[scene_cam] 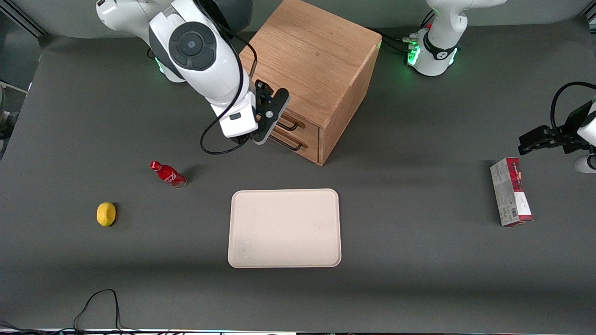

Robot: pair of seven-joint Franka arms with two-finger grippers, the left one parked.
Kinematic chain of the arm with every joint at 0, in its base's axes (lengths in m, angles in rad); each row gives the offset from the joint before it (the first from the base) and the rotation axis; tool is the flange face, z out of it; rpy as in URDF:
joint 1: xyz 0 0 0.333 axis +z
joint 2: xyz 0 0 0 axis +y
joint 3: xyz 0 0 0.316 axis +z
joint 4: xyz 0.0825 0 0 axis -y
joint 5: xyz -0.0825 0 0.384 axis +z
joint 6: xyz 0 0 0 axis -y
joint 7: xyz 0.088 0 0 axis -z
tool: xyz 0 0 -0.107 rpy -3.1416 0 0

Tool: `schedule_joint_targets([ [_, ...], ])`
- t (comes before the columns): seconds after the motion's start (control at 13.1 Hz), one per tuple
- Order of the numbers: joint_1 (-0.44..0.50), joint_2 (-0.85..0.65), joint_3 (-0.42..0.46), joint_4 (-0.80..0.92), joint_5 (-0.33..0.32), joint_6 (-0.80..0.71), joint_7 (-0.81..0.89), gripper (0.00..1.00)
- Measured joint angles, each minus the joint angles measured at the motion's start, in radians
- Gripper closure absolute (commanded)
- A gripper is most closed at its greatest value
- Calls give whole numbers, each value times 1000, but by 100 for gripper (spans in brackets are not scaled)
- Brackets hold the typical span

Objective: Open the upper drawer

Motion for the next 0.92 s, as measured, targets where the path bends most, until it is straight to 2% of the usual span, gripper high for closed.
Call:
schedule_joint_targets([
  [0.23,11,0,0,-33,0,6,-1,0],
  [0.54,11,-26,-1,-160,0,120,-20,0],
  [0.92,11,-47,-4,-251,0,180,-31,0],
])
